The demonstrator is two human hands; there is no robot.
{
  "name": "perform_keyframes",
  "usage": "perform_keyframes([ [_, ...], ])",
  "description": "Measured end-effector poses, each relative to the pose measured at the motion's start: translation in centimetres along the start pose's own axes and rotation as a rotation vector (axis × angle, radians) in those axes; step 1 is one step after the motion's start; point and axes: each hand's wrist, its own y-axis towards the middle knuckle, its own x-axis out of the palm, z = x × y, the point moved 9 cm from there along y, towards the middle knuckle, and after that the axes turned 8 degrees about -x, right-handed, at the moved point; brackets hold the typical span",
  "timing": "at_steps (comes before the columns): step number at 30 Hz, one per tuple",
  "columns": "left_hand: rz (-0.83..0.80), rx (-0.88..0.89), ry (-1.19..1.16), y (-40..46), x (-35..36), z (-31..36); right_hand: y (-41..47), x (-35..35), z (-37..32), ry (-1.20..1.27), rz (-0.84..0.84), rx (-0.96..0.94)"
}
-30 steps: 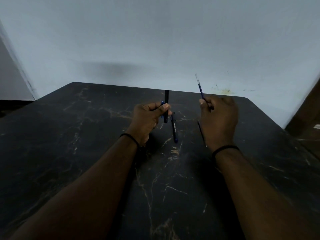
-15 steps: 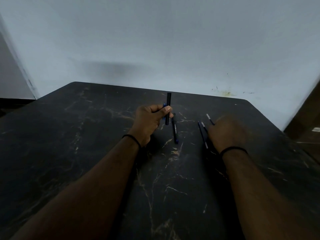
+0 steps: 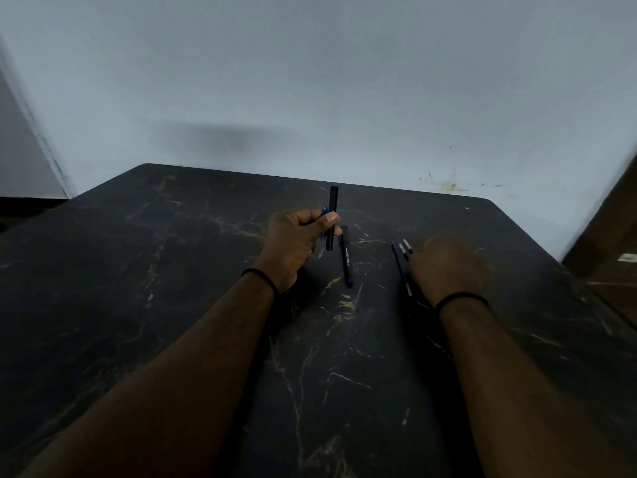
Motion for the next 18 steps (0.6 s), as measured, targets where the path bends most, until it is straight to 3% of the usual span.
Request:
perform_keyframes([
  [18, -0.005, -0.014, -0.003, 0.21, -0.04, -0.19, -0.75, -0.68, -0.7, 0.004, 0.009, -0.041],
])
